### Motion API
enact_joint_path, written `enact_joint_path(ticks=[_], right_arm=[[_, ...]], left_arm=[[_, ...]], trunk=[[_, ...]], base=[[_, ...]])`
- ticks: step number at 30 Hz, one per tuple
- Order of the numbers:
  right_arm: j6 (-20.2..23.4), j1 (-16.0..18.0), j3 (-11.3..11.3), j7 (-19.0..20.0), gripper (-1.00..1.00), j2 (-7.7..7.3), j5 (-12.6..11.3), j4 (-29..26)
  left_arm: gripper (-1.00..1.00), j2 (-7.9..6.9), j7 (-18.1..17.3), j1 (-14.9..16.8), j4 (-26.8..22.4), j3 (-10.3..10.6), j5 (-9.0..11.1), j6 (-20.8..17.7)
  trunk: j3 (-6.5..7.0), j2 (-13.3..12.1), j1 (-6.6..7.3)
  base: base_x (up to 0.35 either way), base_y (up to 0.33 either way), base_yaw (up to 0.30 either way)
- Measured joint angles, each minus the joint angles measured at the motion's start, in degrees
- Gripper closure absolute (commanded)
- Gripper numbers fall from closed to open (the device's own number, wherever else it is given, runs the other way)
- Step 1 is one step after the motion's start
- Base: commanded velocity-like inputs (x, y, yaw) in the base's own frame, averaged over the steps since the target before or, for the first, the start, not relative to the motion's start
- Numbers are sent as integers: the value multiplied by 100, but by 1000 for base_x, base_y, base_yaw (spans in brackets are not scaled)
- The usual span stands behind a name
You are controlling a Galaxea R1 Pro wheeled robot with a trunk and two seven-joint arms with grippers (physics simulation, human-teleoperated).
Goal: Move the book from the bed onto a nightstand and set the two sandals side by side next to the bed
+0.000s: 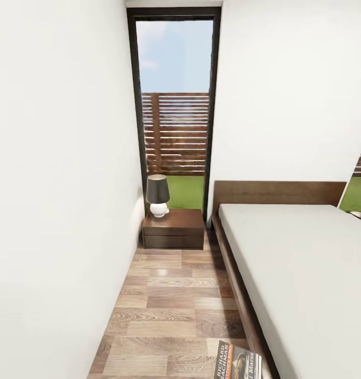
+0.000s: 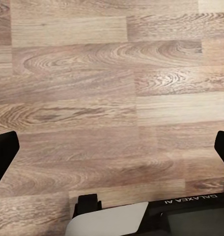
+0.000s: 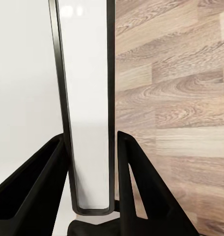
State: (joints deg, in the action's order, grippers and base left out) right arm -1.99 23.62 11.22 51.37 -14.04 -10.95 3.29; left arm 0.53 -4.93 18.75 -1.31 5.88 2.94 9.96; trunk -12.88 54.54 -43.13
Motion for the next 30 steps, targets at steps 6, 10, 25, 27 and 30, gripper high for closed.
enact_joint_path(ticks=[6,10,25,27,30], right_arm=[[1,0,1,0,100,0,0,3],[0,0,2,0,100,0,-2,-1],[0,0,0,0,100,1,-18,0],[0,0,-2,0,100,0,-18,0],[0,0,-1,0,100,0,-19,0]], left_arm=[[-100,0,0,0,0,0,0,0],[-100,0,0,0,0,0,0,0],[-100,0,0,0,0,0,0,0],[-100,0,0,0,0,0,0,0],[-100,0,0,0,0,0,0,0]], trunk=[[0,0,0],[0,0,0],[-96,0,0],[-110,0,0],[-119,0,0]], base=[[0,0,-1],[0,0,0],[0,0,0],[0,0,0],[0,0,0]])
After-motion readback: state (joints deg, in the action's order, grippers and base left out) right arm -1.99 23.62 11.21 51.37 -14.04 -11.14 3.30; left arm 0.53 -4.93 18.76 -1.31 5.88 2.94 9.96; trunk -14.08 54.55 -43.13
